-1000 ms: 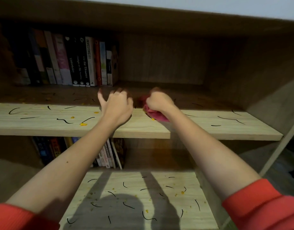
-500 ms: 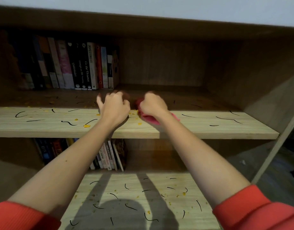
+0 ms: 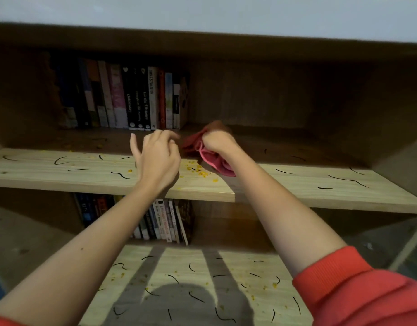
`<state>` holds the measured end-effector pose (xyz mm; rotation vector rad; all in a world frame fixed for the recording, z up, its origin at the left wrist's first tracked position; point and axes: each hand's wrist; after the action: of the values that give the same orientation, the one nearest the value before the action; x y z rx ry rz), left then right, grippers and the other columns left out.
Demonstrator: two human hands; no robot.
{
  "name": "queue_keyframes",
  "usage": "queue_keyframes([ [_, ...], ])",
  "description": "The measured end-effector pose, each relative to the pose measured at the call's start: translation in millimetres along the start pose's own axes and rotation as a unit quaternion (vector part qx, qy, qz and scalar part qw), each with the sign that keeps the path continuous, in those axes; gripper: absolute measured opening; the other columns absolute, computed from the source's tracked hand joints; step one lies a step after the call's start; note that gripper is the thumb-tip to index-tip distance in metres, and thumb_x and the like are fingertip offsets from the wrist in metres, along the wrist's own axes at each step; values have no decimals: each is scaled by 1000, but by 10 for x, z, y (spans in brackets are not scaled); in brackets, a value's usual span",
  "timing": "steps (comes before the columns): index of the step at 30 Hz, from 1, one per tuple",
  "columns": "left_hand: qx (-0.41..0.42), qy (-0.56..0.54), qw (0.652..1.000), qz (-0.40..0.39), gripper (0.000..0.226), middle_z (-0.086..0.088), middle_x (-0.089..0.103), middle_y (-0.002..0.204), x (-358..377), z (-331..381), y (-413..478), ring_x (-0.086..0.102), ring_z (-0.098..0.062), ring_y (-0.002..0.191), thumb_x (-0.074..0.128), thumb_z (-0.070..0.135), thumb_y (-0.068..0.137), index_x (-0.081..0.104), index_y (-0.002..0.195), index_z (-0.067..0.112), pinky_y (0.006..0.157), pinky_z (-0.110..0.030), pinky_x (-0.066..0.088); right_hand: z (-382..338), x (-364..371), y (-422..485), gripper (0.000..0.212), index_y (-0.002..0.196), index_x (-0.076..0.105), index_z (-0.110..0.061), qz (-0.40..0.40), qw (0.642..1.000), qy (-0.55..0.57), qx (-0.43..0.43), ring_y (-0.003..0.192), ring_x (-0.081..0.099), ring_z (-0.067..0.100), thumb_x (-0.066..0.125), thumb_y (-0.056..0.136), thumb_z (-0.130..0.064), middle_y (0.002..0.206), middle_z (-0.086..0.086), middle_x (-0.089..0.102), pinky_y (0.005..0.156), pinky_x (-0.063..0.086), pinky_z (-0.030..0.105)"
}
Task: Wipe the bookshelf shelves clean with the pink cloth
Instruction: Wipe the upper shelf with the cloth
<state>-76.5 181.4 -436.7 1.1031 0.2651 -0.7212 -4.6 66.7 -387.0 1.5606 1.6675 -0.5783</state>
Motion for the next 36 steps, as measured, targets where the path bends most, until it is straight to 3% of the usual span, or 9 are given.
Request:
queue_keyframes([
  [3,-12,66,997,-27,25,-5,59,112,-104,-109,111,44,-22,120,37,20,97,60,104,11,114,-39,-6,41,82,83,20,104,61,-4,-22,1000,-6,9,86,58,25,51,92,-17,92,11,59,72,48,31],
  [7,-94,125,967,-200,27,-17,57,111,-166,-162,414,46,-33,117,33,24,98,52,93,6,112,-44,14,87,114,158,20,93,65,-7,-74,994,85,12,63,54,19,45,95,-11,81,10,62,53,42,26],
  [10,-101,157,926,-329,38,-16,47,136,-131,-247,662,41,-32,126,37,28,98,53,122,3,110,-42,26,183,-81,374,32,75,72,-14,-39,977,210,-9,75,62,20,46,86,3,86,10,70,73,51,33],
  [13,-88,170,901,-389,45,-14,36,147,-50,-319,796,34,-29,135,35,30,101,42,138,6,113,-36,25,356,-193,639,37,66,68,-15,13,988,151,-17,90,65,19,45,84,7,99,7,72,80,53,33],
  [18,9,273,878,-394,53,-1,15,157,197,-294,837,5,-19,146,16,44,101,20,149,23,115,-49,-10,465,-180,893,21,74,61,-8,40,997,-61,-1,72,56,26,48,88,0,86,11,61,53,36,27],
  [23,8,282,859,-427,51,-2,17,157,290,-318,963,7,-22,145,20,40,101,19,149,23,114,-54,-8,357,18,1124,32,115,63,-2,-12,992,-122,-4,88,60,29,44,89,2,116,16,62,71,48,32],
  [27,3,300,843,-446,52,-2,16,157,315,-330,1035,6,-23,146,17,38,101,9,151,26,111,-59,-12,145,241,1230,28,117,61,1,-71,991,-112,-12,76,55,24,45,95,-7,96,16,57,63,41,31],
  [31,18,299,844,-446,51,0,14,157,370,-400,1063,5,-24,146,13,36,100,7,150,35,105,-64,-14,-88,283,1167,33,119,62,-10,-155,982,-69,-79,78,61,17,43,95,0,104,5,64,61,44,21],
  [36,4,245,858,-452,52,-4,34,150,436,-491,1063,26,-26,140,13,38,97,18,148,34,110,-63,-8,-18,177,916,43,118,65,-17,-165,969,-118,-143,99,57,18,43,88,6,119,-4,56,86,47,30],
])
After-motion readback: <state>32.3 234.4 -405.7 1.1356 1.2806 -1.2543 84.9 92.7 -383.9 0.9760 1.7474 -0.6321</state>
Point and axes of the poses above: each hand's wrist, its own y-axis towards the middle knuckle, its own x-axis out of the palm, z = x × y
